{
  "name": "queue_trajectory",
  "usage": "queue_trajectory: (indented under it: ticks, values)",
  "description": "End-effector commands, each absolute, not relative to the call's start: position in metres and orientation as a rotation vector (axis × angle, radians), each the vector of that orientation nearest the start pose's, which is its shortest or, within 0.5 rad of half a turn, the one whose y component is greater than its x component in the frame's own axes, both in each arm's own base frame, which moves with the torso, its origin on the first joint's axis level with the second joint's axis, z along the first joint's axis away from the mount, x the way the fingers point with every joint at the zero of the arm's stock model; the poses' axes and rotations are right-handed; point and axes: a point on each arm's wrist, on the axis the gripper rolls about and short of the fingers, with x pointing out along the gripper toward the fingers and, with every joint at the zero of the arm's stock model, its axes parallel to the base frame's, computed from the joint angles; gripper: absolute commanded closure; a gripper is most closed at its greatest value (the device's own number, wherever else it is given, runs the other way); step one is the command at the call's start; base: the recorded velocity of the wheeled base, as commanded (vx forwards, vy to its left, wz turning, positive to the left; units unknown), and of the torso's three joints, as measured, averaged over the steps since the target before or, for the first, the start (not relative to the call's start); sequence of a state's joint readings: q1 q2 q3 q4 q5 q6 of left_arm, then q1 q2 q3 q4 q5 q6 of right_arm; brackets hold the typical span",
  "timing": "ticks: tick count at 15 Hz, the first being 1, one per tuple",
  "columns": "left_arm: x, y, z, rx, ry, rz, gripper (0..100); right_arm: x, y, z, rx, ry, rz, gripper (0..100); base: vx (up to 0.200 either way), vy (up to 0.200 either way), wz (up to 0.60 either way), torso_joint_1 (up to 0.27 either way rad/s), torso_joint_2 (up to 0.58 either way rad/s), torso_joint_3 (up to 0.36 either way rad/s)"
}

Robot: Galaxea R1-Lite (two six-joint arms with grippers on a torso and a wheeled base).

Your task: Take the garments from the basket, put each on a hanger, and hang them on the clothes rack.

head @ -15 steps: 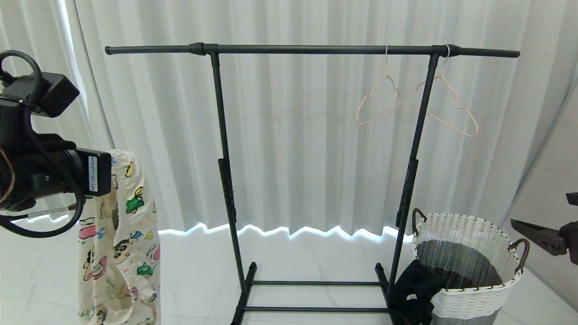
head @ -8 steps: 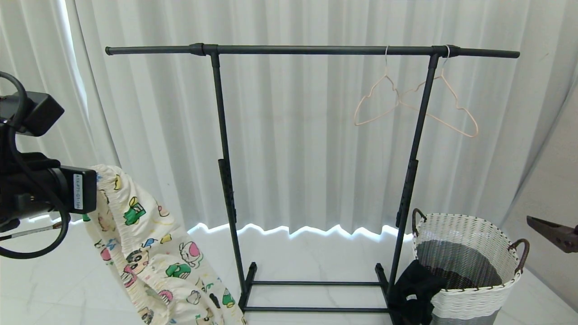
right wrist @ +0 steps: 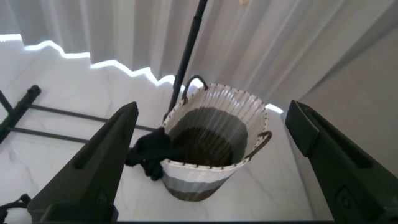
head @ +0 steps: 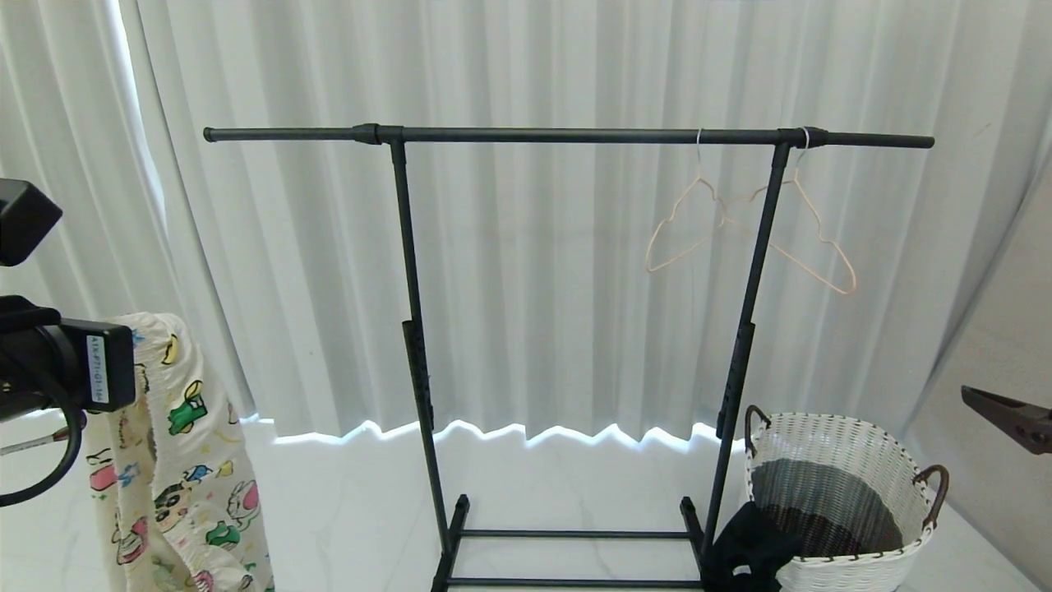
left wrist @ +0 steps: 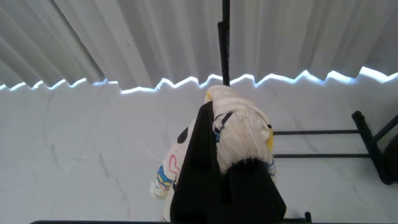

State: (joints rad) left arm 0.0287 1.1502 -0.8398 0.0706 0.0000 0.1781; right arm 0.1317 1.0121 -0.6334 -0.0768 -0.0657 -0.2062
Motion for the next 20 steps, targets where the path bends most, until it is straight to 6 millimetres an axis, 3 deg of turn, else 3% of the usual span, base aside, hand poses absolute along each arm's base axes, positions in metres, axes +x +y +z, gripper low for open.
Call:
queue_trajectory:
  ticks: [1,13,16,20]
  values:
    - [0.1562,0.0046,0.2577,0.171,0.361,-0.003,100,0.1286,0.0156,0.2306,-0.235,0.290,0.096,0,0.000,0.000,0.00,0.198,-0.47,-0.281]
    - [0.1482,0.0043,0.2619,0.172,0.331,-0.001,100,0.1262,0.0152,0.2324,-0.239,0.278,0.092,0,0.000,0.000,0.00,0.218,-0.49,-0.278]
    - [0.1489,0.0043,0.2579,0.168,0.347,-0.001,100,0.1256,0.0151,0.2334,-0.250,0.271,0.095,0,0.000,0.000,0.00,0.084,-0.17,-0.094]
    - [0.1477,0.0043,0.2573,0.170,0.347,-0.002,100,0.1230,0.0150,0.2350,-0.250,0.260,0.103,0,0.000,-0.200,0.00,0.012,-0.03,-0.011]
